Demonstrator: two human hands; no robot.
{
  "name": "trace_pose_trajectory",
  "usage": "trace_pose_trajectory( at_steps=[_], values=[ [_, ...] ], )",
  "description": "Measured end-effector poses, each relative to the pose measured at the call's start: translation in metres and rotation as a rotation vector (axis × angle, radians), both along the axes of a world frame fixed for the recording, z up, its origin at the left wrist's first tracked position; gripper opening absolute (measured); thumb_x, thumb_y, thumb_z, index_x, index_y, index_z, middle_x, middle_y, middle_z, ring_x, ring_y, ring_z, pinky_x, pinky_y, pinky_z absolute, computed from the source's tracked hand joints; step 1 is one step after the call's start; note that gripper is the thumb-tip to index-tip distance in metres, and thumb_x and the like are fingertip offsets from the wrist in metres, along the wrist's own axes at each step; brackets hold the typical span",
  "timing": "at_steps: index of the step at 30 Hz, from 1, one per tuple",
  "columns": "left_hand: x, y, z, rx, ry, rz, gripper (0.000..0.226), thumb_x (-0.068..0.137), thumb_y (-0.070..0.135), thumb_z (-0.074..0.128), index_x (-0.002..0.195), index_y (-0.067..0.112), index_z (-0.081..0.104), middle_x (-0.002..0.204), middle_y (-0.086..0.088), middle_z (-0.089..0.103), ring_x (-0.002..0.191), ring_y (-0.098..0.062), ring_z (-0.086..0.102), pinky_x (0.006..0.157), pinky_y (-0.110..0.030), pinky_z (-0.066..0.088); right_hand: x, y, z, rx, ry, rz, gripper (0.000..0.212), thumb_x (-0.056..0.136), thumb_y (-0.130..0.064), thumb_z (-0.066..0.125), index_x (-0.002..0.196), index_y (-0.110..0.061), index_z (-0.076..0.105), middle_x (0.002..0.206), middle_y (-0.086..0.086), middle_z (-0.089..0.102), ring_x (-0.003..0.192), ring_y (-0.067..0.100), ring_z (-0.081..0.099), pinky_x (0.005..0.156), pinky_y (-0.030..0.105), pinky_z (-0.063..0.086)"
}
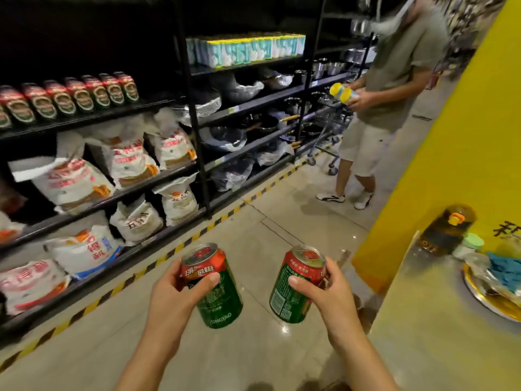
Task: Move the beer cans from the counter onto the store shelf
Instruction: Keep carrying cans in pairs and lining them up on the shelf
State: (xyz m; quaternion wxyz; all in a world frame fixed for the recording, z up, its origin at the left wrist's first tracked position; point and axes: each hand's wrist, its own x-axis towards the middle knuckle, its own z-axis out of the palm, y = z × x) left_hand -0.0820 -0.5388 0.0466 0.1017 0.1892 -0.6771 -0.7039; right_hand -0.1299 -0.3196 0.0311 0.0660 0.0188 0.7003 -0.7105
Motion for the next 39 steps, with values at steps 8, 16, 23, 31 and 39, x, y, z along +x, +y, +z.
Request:
trace_pose_trajectory(
  at_steps=[8,16,23,31,39],
  values=[
    [-0.004,-0.103,-0.004,-0.035,-0.025,0.176,0.057,0.067,0.021,0.077,0.119,0.023,0.054,0.11,0.006,0.062,0.103,-0.014,0.056,0.076,-0.03,0.044,-0.039,-0.113,0.003,0.005,-0.004,0.18,0.046,0.059,-0.02,0.086,0.093,-0.032,0.056,0.08,-0.026,0.069,0.076,-0.012,0.062,0.064,0.016,0.044],
    [-0.081,-0.155,-0.001,-0.045,0.0,0.27,0.044,0.063,0.026,0.084,0.098,0.035,0.058,0.102,0.008,0.066,0.098,-0.009,0.059,0.075,-0.028,0.046,-0.134,-0.186,0.002,-0.011,0.014,0.257,0.053,0.047,-0.029,0.078,0.096,-0.032,0.059,0.086,-0.015,0.069,0.077,-0.009,0.063,0.061,0.012,0.045],
    [-0.178,-0.198,0.012,-0.104,0.016,0.316,0.055,0.055,0.036,0.086,0.103,0.035,0.059,0.104,0.005,0.067,0.101,-0.014,0.06,0.084,-0.036,0.049,-0.239,-0.24,0.008,-0.013,0.065,0.323,0.048,0.063,-0.014,0.085,0.098,-0.033,0.058,0.094,-0.012,0.068,0.083,-0.003,0.064,0.066,0.016,0.045],
    [-0.254,-0.257,0.012,-0.139,0.019,0.359,0.061,0.061,0.031,0.084,0.116,0.027,0.058,0.107,0.005,0.065,0.101,-0.01,0.059,0.072,-0.023,0.045,-0.333,-0.307,0.003,-0.009,0.071,0.38,0.052,0.063,-0.011,0.085,0.106,-0.027,0.06,0.097,-0.008,0.07,0.088,0.002,0.066,0.068,0.016,0.047],
    [-0.349,-0.358,0.0,-0.083,0.033,0.413,0.05,0.061,0.03,0.083,0.105,0.033,0.06,0.099,0.008,0.069,0.093,-0.003,0.063,0.071,-0.02,0.046,-0.428,-0.41,0.0,0.02,0.083,0.43,0.055,0.053,-0.024,0.081,0.104,-0.025,0.061,0.094,-0.007,0.072,0.087,0.005,0.067,0.067,0.016,0.051]
  ],
)
